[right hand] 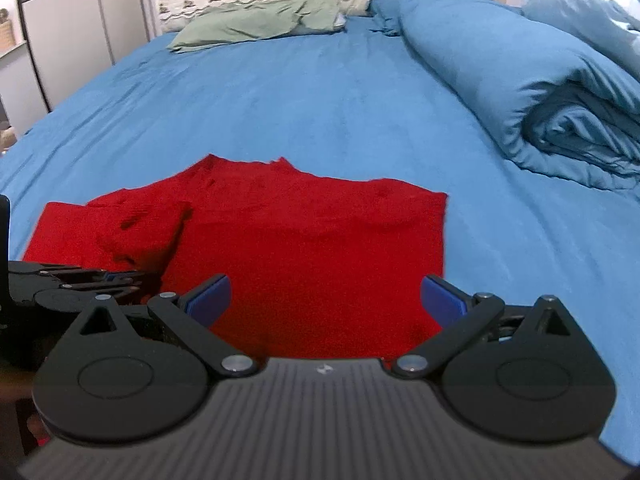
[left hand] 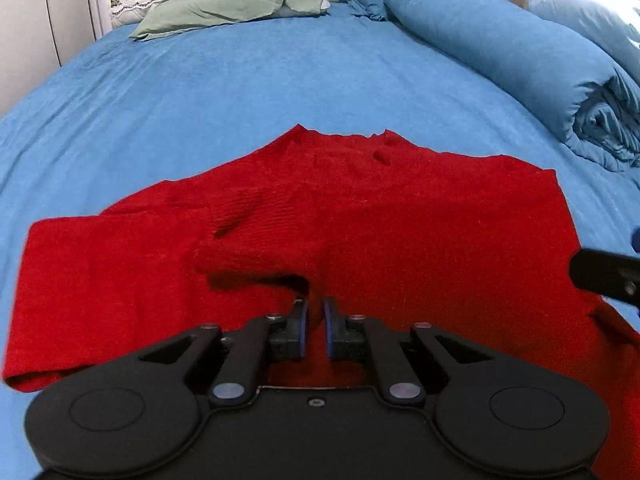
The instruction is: Fold small clothes
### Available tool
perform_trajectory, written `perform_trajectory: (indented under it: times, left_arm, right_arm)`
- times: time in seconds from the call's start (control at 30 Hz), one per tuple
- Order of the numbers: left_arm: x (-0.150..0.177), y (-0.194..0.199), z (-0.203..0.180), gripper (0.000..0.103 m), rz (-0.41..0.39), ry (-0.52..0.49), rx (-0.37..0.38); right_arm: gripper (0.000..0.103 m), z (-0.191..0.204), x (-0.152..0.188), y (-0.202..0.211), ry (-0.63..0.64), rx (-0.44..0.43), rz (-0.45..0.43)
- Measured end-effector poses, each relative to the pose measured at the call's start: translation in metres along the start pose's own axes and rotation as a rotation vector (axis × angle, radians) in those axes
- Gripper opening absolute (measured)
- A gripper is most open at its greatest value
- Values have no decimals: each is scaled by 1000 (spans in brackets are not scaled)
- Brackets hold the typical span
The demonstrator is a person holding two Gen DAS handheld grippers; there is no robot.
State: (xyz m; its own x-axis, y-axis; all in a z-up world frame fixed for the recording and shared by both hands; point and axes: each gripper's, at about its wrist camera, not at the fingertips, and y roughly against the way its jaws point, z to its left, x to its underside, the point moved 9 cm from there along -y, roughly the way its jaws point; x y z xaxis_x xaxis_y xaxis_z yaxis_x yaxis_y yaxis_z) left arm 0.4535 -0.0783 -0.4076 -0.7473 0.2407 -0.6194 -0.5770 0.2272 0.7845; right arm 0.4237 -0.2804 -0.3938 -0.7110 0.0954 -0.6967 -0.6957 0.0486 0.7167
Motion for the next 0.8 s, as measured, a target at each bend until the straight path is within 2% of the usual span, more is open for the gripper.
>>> perform_trajectory:
  times: [0.03, 0.07, 0.13, 0.17, 0.37, 0.63, 0.73, 0.8]
  left_arm:
    - [2, 7, 4, 34, 6, -2, -3]
    - [2, 14, 7, 59, 7, -5, -15]
    - [4, 28, 17, 82, -9, -14, -60]
    - [8, 36, 25, 88, -10, -14, -78]
    - [29, 66, 84, 88, 69, 87, -180]
    - [54, 78, 137, 88, 106, 131, -241]
    - [60, 72, 147, 88, 117, 143, -238]
    - [64, 72, 152, 88, 118, 141, -237]
  right_arm:
    - [103, 3, -5, 1, 3, -14, -4]
    - [103, 10, -10, 3, 8, -28, -9]
    - [103, 22, -22, 6, 20, -51, -17]
    - [103, 28, -27, 7, 28, -67, -20]
    - [103, 80, -46, -3, 171, -172, 31]
    - [103, 158, -24, -45, 478, -221, 53]
    - [93, 178, -15, -64, 574, -208, 60]
    - [91, 187, -11, -75, 605, -204, 64]
